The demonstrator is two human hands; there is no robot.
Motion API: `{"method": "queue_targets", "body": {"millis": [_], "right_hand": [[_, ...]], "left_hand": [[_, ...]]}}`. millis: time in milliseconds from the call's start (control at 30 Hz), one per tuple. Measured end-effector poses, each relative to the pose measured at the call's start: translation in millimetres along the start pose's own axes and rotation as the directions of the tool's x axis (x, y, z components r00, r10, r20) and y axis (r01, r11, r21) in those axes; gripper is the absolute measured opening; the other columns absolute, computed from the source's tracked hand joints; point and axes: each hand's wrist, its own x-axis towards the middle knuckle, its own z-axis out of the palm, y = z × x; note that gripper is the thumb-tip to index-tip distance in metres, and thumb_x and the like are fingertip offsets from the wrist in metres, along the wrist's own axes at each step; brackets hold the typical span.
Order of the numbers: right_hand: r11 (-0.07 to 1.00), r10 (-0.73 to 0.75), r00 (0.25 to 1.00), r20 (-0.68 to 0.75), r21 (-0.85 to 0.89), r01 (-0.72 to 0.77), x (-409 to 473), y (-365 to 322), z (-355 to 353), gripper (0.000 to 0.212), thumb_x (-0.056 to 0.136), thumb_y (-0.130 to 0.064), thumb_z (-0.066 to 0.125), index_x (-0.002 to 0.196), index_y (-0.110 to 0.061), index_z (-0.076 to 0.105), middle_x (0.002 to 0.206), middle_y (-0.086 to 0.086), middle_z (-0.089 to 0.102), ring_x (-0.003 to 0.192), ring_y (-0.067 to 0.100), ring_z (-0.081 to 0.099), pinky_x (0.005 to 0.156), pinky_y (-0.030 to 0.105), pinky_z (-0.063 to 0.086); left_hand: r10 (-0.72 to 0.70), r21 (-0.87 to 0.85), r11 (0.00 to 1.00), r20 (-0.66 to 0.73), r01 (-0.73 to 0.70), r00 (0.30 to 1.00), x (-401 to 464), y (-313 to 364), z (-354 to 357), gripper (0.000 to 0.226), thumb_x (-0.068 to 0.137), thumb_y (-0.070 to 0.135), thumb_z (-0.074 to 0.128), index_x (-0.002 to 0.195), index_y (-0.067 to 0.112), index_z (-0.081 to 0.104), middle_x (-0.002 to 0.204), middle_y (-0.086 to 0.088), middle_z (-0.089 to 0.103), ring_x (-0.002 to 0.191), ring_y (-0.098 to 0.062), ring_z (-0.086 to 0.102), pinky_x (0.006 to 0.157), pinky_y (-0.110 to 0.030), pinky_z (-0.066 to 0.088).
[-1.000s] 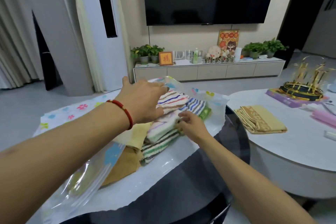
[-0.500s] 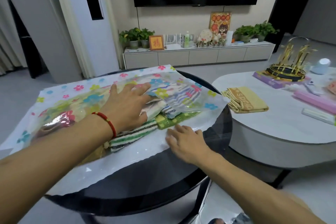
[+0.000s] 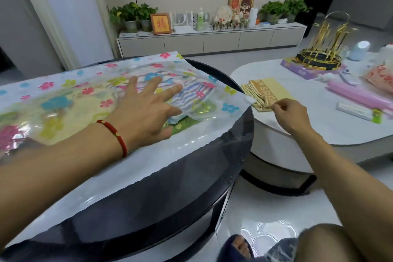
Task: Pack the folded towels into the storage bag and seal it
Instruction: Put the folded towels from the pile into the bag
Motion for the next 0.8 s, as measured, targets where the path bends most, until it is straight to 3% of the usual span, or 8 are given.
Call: {"method": "queue_targets", "body": {"millis": [133,200,233,400,533,600,733,800], "right_hand": [[0.968,0.062,0.994,0.088,-0.246,-0.039,54.3,27.1,19.5,0.041,0.103,-0.044,0.052,0.134,-0.020,0.066,0.157,0.016,0.044,0.147,0.036,0.035,0.112,0.051,0.038],[0.960,0.132,0.987,0.096,-0.262,-0.104,77.3,33.6,27.5,0.045,0.104,-0.050,0.046,0.139,-0.026,0.062,0.163,0.014,0.034,0.152,0.038,0.020,0.118,0.055,0.029],[0.965,0.172,0.981,0.087,-0.217,-0.149,86.5,35.3,30.2,0.045,0.104,-0.051,0.047,0.139,-0.028,0.062,0.160,0.015,0.038,0.149,0.041,0.024,0.119,0.055,0.029],[0.938,0.345,0.939,-0.010,-0.047,-0.345,108.5,33.8,32.4,0.024,0.091,-0.030,0.067,0.115,-0.032,0.071,0.135,0.019,0.057,0.131,0.043,0.042,0.104,0.044,0.039],[0.940,0.337,0.932,0.132,0.014,-0.342,105.8,24.1,20.5,0.048,0.084,-0.003,0.067,0.121,-0.034,0.069,0.136,0.017,0.055,0.131,0.040,0.043,0.109,0.046,0.044],[0.945,0.292,0.932,0.212,0.088,-0.316,92.4,23.3,9.1,0.060,0.082,0.003,0.069,0.133,-0.028,0.065,0.138,0.018,0.055,0.125,0.039,0.054,0.107,0.046,0.050],[0.852,0.281,0.931,0.233,0.386,-0.354,50.4,24.4,-26.9,0.062,0.084,0.019,0.060,0.137,-0.014,0.063,0.135,0.025,0.056,0.096,0.032,0.061,0.083,0.042,0.057],[0.762,0.266,0.898,0.351,0.494,-0.419,28.2,23.1,-50.6,0.055,0.088,0.020,0.054,0.135,-0.006,0.062,0.134,0.025,0.057,0.094,0.031,0.061,0.073,0.035,0.057]], "left_hand": [[-0.014,-0.102,0.995,-0.006,0.013,1.000,12.6,6.3,1.6,0.061,0.085,0.059,0.046,0.144,0.048,0.038,0.165,0.008,0.017,0.146,-0.035,0.023,0.110,-0.063,0.030],[-0.032,-0.186,0.982,-0.019,0.028,0.999,19.2,7.3,0.7,0.067,0.083,0.056,0.048,0.148,0.046,0.033,0.165,0.008,0.017,0.145,-0.034,0.026,0.109,-0.058,0.034],[-0.037,-0.204,0.979,-0.030,0.030,0.999,21.6,7.2,0.9,0.068,0.083,0.055,0.050,0.148,0.045,0.032,0.165,0.008,0.017,0.145,-0.033,0.027,0.109,-0.057,0.035],[-0.054,-0.251,0.967,-0.033,0.044,0.998,26.3,4.6,6.1,0.061,0.084,0.050,0.054,0.143,0.046,0.041,0.164,0.008,0.018,0.145,-0.033,0.027,0.110,-0.058,0.034],[-0.058,-0.236,0.970,-0.018,0.052,0.998,23.3,5.3,8.6,0.058,0.084,0.051,0.049,0.141,0.046,0.045,0.164,0.008,0.018,0.145,-0.033,0.028,0.108,-0.058,0.036],[-0.069,-0.212,0.975,0.007,0.069,0.998,17.3,5.3,8.8,0.057,0.085,0.051,0.047,0.141,0.049,0.042,0.165,0.009,0.015,0.145,-0.033,0.025,0.109,-0.058,0.035],[-0.112,-0.158,0.981,0.029,0.115,0.993,-5.1,0.7,6.8,0.052,0.088,0.056,0.049,0.139,0.056,0.040,0.165,0.010,0.012,0.147,-0.034,0.021,0.109,-0.062,0.030],[-0.144,-0.158,0.976,0.043,0.149,0.989,-21.7,-5.0,7.4,0.051,0.088,0.057,0.048,0.138,0.056,0.040,0.166,0.009,0.010,0.147,-0.033,0.018,0.111,-0.061,0.029]]}}
